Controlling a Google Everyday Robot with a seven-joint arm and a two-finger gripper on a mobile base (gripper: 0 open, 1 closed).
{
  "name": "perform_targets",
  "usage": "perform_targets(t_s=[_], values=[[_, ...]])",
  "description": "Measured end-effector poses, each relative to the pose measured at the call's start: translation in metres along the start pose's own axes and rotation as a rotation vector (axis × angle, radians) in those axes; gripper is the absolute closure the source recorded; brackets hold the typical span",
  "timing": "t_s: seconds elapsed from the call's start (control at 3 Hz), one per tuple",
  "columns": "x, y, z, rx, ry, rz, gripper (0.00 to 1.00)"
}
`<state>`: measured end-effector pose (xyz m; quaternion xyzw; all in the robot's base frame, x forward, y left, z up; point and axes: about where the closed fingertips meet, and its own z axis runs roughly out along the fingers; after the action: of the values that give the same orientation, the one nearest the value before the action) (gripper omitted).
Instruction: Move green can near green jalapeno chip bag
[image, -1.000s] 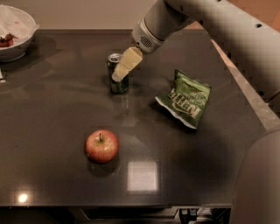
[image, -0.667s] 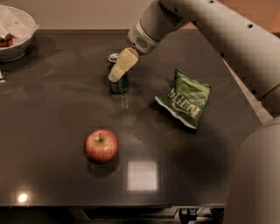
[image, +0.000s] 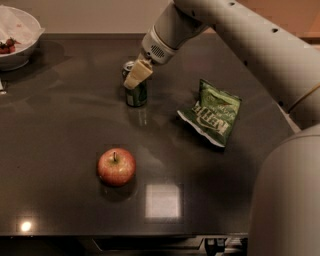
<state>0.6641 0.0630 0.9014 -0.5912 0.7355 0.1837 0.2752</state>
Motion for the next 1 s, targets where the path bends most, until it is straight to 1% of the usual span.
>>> perform_targets(t_s=[0.33, 0.67, 1.0], values=[[0.001, 0.003, -0.002, -0.005, 0.010, -0.004, 0.64], [0.008, 0.004, -0.015, 0.007, 0.023, -0.002, 0.88], [0.024, 0.000, -0.034, 0.026, 0.029, 0.020, 1.00]])
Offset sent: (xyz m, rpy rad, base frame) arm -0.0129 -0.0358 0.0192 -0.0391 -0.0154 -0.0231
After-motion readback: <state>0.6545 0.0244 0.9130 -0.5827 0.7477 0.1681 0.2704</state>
